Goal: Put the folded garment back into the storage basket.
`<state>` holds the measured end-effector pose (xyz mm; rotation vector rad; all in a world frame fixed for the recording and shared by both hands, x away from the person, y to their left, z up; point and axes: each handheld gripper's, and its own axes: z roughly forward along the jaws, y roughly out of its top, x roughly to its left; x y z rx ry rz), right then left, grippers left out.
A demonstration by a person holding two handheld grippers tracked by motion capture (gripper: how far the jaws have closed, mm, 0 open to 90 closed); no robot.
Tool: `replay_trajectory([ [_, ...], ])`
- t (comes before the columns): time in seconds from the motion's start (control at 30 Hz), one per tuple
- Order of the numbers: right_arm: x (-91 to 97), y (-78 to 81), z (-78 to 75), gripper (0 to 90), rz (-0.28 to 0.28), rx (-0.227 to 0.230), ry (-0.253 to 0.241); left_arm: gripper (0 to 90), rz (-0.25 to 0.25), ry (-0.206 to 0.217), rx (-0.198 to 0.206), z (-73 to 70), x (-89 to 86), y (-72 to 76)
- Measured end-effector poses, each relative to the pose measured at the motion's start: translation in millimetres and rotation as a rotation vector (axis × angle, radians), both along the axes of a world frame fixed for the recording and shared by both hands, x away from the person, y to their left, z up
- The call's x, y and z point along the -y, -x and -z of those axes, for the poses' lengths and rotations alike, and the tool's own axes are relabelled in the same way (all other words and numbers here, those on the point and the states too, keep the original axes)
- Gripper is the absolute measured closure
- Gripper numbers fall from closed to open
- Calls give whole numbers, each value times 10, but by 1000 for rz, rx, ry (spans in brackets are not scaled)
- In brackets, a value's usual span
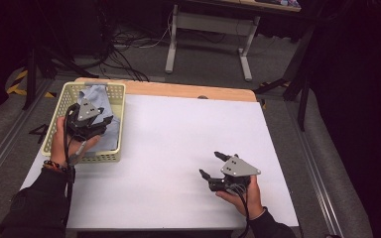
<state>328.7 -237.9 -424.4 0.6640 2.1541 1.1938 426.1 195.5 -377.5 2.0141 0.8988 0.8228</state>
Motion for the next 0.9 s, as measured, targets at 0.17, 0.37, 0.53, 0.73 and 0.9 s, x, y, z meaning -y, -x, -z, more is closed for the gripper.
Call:
replay_trajectory([
  [0.17, 35, 29, 4, 228, 20, -2, -12, 452, 26, 13, 22, 15, 69, 62],
  [0.37, 59, 70, 6, 218, 37, 1, -17, 340, 44, 19, 52, 32, 155, 137],
  [0.53, 66, 90, 13, 202, 71, -3, -14, 260, 67, 36, 81, 31, 234, 205],
  [0.73, 63, 116, 14, 191, 75, -2, -23, 208, 98, 55, 109, 35, 324, 289],
  [0.9, 43, 131, 18, 179, 76, -2, -18, 182, 131, 69, 132, 37, 382, 363],
])
